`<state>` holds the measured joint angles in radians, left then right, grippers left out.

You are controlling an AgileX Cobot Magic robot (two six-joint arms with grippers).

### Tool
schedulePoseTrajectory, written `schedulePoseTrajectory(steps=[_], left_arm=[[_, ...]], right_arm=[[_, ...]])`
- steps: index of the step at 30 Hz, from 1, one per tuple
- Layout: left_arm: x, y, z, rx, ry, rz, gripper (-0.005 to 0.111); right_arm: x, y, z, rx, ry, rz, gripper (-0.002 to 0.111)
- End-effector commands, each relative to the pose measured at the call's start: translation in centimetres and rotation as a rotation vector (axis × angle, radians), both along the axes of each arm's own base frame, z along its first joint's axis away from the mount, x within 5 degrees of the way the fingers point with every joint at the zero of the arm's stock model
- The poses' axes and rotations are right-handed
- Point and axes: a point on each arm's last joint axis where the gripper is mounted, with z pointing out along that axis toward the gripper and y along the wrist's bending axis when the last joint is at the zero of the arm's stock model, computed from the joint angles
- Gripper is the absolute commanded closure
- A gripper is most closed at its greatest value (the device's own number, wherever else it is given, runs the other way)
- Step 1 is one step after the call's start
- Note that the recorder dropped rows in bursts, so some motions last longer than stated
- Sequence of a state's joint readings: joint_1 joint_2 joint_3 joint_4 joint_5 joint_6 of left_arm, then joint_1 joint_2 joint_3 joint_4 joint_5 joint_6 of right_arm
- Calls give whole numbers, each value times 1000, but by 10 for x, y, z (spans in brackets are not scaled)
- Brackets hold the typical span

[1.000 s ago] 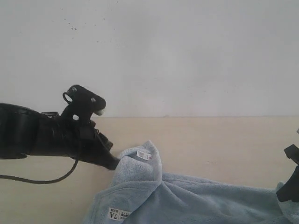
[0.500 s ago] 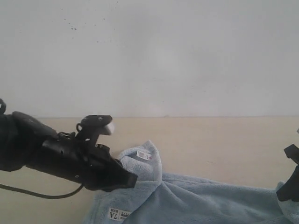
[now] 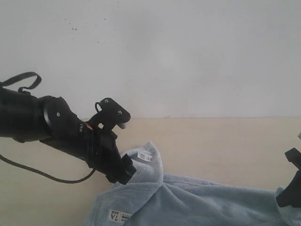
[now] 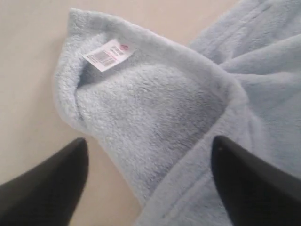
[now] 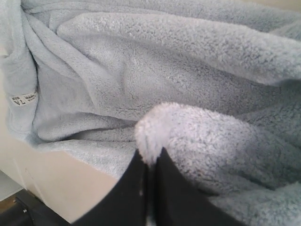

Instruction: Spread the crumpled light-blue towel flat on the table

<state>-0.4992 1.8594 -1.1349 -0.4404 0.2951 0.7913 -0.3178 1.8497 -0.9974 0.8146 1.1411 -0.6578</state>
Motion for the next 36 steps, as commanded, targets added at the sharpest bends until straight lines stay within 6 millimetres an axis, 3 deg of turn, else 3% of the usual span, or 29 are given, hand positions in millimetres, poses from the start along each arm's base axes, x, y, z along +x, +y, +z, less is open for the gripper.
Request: schedulePoseTrajectory(steps=[1,12,16,20,21,25,28,33,36], left_arm=[[11,-2,-23,26,-42,7,22],[-5,-2,-91,220,179,-282,36],[-7,-2,-93,220,210,-289,63],[-5,-1,-76,207,166,-285,100],[-4,-1,-69,200,146,-280,102],[0,-1,-32,140,30,-204,99],[1,3,-12,101,-9,-157,82],[3,11,-9,74,27,-97,42],[6,15,-9,69,18,-74,35]], right_arm=[[1,0,4,-10,-25,-6,108],[4,-3,2,-48,-62,-20,108],[4,-3,2,-49,-63,-21,108],[4,-3,2,-51,-63,-23,108],[4,-3,2,-51,-63,-23,108],[4,-3,2,-50,-61,-25,108],[4,-2,2,-43,-56,-20,108],[2,0,3,-18,-40,-3,108],[1,0,4,-10,-26,-8,108]])
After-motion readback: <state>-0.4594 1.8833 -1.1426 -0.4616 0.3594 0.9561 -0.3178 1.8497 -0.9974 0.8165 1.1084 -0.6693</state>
